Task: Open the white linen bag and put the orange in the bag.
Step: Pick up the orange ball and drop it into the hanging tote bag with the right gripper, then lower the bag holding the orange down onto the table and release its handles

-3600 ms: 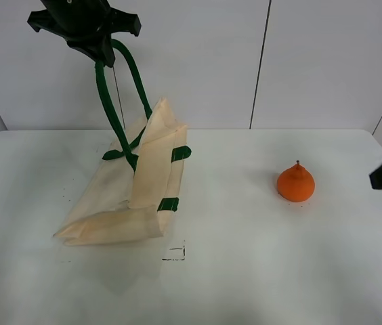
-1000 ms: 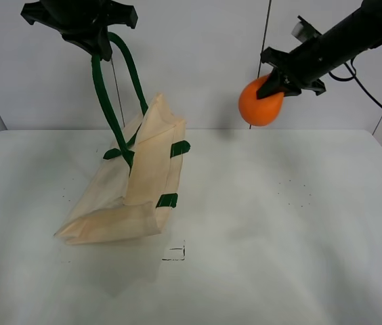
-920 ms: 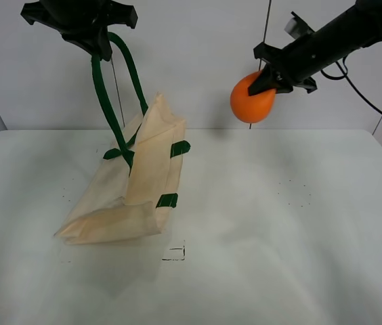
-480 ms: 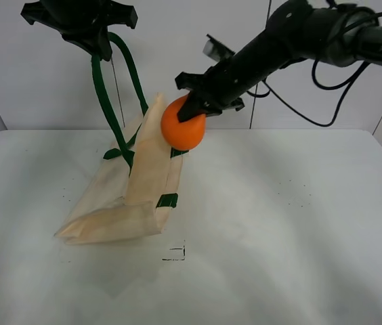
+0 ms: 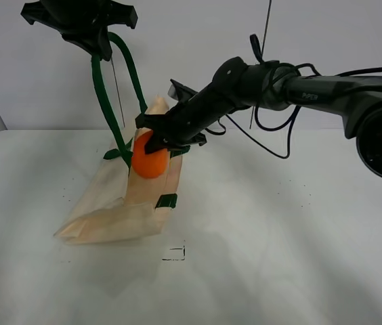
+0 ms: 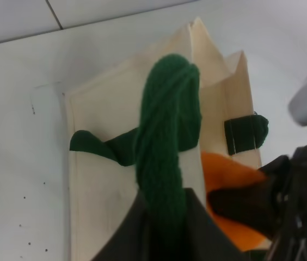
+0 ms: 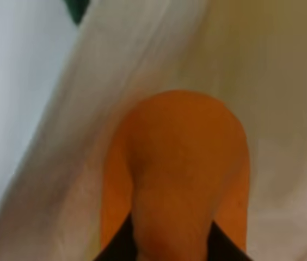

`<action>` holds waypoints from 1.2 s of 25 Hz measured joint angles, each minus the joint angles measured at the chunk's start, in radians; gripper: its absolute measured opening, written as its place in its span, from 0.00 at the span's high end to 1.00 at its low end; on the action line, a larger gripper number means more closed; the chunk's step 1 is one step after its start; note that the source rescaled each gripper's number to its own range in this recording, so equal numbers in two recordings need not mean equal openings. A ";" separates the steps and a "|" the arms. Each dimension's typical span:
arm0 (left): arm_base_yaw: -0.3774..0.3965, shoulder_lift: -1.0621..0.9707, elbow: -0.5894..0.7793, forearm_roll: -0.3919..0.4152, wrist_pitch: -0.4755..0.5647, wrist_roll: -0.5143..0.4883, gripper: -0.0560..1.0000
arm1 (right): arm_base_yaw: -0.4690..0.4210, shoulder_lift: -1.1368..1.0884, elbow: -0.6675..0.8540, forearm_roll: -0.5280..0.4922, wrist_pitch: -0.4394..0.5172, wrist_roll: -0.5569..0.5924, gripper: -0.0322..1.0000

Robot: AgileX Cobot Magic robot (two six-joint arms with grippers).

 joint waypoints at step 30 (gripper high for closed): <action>0.000 0.000 0.000 0.000 0.000 0.002 0.95 | 0.013 0.036 -0.313 -0.746 0.410 0.283 0.00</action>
